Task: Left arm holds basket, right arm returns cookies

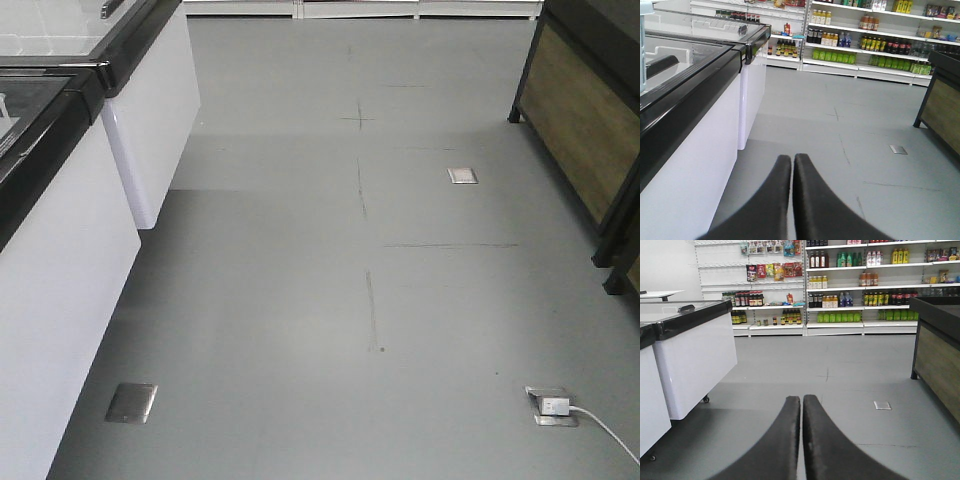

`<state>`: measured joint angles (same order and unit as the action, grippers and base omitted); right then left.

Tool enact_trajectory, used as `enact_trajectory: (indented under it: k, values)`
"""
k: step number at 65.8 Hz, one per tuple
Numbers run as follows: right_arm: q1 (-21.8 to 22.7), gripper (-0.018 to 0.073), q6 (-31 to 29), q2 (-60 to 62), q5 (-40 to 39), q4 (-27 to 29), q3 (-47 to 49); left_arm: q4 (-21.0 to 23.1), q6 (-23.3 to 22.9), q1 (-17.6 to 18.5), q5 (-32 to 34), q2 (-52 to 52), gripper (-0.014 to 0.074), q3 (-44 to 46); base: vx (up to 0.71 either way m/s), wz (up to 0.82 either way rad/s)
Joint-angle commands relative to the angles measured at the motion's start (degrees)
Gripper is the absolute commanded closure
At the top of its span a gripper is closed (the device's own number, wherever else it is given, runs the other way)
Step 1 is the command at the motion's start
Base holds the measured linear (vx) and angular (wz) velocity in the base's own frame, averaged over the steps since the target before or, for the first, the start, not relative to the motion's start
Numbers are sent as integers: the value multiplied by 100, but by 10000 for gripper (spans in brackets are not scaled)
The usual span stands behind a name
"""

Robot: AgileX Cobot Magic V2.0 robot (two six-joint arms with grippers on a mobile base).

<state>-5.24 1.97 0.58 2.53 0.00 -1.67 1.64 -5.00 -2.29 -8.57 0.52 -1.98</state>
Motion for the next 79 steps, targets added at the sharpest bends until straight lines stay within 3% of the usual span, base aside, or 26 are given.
enact_trajectory:
  k: [1,43,58,79]
  values:
    - [19,567,-51,68,-398,-36,-12,32,-38,23,398,89,603,205,0,0]
    - [19,566,-51,68,-398,-36,-12,33,-38,23,614,89,603,305,0,0]
    - [19,566,-51,68,-398,-36,-12,-42,28,23,467,-153,603,1276,0,0]
    - [19,566,-51,68,-398,-36,-12,-64,169,23,-334,-1595,603,2793,0,0]
